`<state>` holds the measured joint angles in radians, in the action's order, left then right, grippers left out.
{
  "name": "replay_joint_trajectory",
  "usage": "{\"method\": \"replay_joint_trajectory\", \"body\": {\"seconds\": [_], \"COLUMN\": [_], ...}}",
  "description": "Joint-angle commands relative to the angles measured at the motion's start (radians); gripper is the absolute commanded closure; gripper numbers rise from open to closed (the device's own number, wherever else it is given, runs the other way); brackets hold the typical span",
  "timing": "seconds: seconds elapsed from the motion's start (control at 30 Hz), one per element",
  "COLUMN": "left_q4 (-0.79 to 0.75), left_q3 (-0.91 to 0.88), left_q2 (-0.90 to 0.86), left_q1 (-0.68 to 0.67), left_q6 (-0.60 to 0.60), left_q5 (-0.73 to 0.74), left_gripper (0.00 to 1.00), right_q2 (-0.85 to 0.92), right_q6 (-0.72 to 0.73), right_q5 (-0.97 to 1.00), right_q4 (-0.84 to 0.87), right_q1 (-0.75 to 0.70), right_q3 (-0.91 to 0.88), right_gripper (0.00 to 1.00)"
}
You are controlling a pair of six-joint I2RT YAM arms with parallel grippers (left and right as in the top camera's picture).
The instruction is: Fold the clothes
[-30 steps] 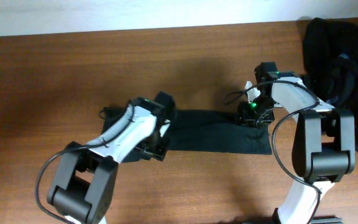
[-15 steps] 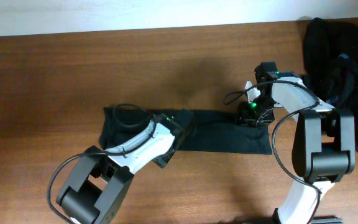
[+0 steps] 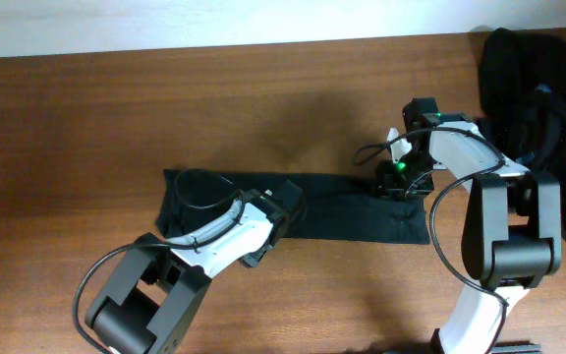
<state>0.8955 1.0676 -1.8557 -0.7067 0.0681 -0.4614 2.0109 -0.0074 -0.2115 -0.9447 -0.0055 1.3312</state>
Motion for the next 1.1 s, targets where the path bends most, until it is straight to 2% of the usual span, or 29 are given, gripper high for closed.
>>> {"method": "replay_joint_trajectory", "body": {"seconds": [0.0, 0.07, 0.13, 0.3, 0.47, 0.63, 0.73, 1.07], "left_q4": [-0.002, -0.002, 0.0, 0.038, 0.065, 0.05, 0.029, -0.031], "left_q3": [-0.016, -0.016, -0.015, 0.021, 0.086, 0.118, 0.118, 0.118], "left_q2": [-0.003, -0.003, -0.002, 0.003, 0.008, 0.008, 0.008, 0.008], "left_q1": [0.0, 0.0, 0.0, 0.0, 0.0, 0.0, 0.0, 0.005], "left_q6": [-0.01, -0.01, -0.01, -0.01, -0.013, -0.105, -0.148, -0.179], "left_q5": [-0.006, -0.006, -0.006, -0.007, -0.007, -0.007, -0.007, -0.01], "left_gripper": [0.57, 0.71, 0.78, 0.84, 0.82, 0.71, 0.59, 0.58], "right_q2": [0.006, 0.006, 0.006, 0.006, 0.006, 0.006, 0.006, 0.006], "right_q6": [-0.007, -0.007, -0.007, -0.007, -0.007, -0.007, -0.007, -0.007], "right_q5": [0.039, 0.039, 0.039, 0.039, 0.039, 0.039, 0.039, 0.039], "right_q4": [0.01, 0.01, 0.01, 0.01, 0.01, 0.007, 0.007, 0.007], "right_q1": [-0.001, -0.001, -0.001, -0.001, -0.001, -0.001, -0.001, -0.001], "right_q3": [-0.023, -0.023, -0.023, -0.023, -0.023, -0.023, -0.023, -0.032], "right_gripper": [0.45, 0.45, 0.45, 0.45, 0.45, 0.45, 0.45, 0.45]}}
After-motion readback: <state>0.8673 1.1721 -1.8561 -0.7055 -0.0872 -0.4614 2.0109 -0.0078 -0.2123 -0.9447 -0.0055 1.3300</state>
